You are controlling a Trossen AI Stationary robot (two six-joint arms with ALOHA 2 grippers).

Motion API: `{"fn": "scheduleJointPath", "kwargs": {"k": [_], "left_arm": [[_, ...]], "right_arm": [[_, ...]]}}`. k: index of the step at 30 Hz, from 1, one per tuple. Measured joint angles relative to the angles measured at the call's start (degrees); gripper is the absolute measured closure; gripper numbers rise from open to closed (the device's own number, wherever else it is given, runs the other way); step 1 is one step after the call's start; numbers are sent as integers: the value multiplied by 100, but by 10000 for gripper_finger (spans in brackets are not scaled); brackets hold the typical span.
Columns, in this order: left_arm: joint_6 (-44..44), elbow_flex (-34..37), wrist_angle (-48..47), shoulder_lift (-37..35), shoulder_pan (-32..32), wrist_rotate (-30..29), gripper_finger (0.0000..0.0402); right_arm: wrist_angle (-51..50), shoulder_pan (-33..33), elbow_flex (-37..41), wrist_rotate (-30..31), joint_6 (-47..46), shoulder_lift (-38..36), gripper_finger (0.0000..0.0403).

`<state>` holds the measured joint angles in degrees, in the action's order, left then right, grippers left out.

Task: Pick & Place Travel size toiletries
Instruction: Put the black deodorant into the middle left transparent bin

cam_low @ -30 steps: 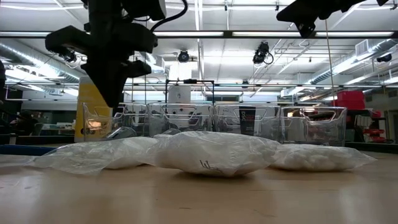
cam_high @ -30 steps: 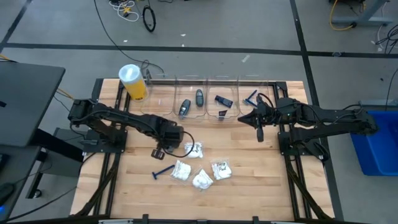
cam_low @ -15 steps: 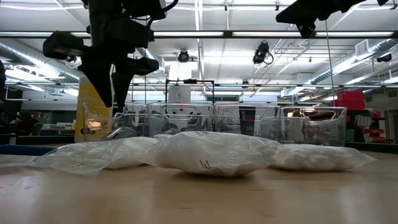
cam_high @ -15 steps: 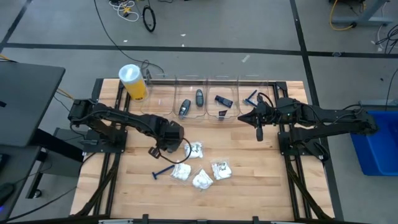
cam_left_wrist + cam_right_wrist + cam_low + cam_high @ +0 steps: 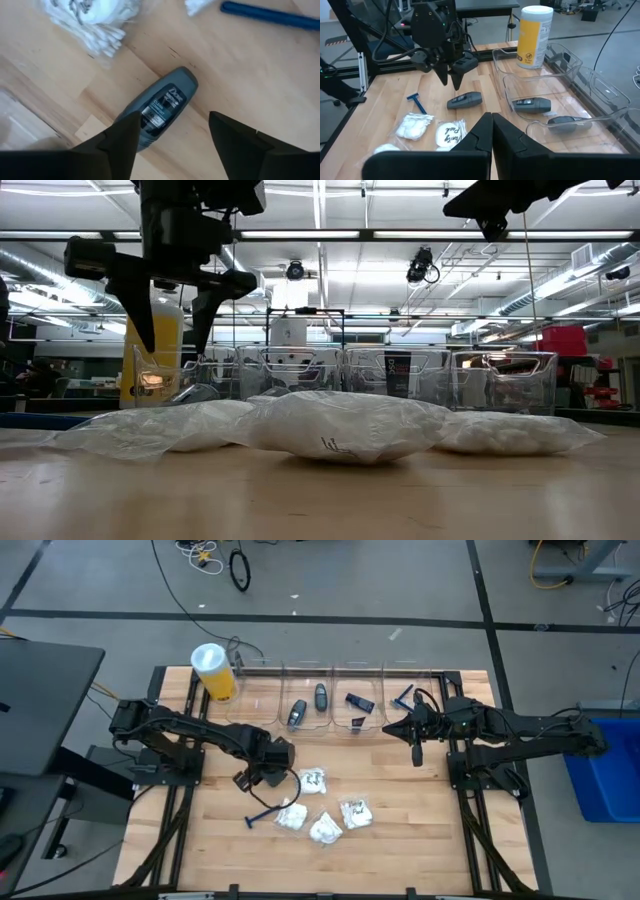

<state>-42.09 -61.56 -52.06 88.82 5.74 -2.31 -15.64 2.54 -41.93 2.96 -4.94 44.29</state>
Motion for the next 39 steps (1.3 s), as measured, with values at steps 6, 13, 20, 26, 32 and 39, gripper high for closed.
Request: {"fn": "scheduleJointPath", "kwargs": {"k": [6, 13, 20, 26, 32, 39], "left_arm": [[-363, -2, -63, 40, -40, 2, 148], [-904, -3, -57, 166, -308, -24, 149], [-1435, -2, 20, 368, -502, -135, 150], [-1657, -2, 104, 429, -542, -163, 150], [-1868, -2, 194, 448, -551, -130, 150], [-2140, 101, 455, 504, -551, -107, 150]], "right_arm": [[0, -1, 0, -2, -1, 0, 396], [-4, -1, 0, -2, -1, -2, 396], [-53, -1, 0, -2, -63, -1, 396], [-90, -1, 0, -2, -65, 0, 396], [-85, -1, 0, -2, -65, -2, 396], [-87, -1, 0, -2, -65, 0, 396]]}}
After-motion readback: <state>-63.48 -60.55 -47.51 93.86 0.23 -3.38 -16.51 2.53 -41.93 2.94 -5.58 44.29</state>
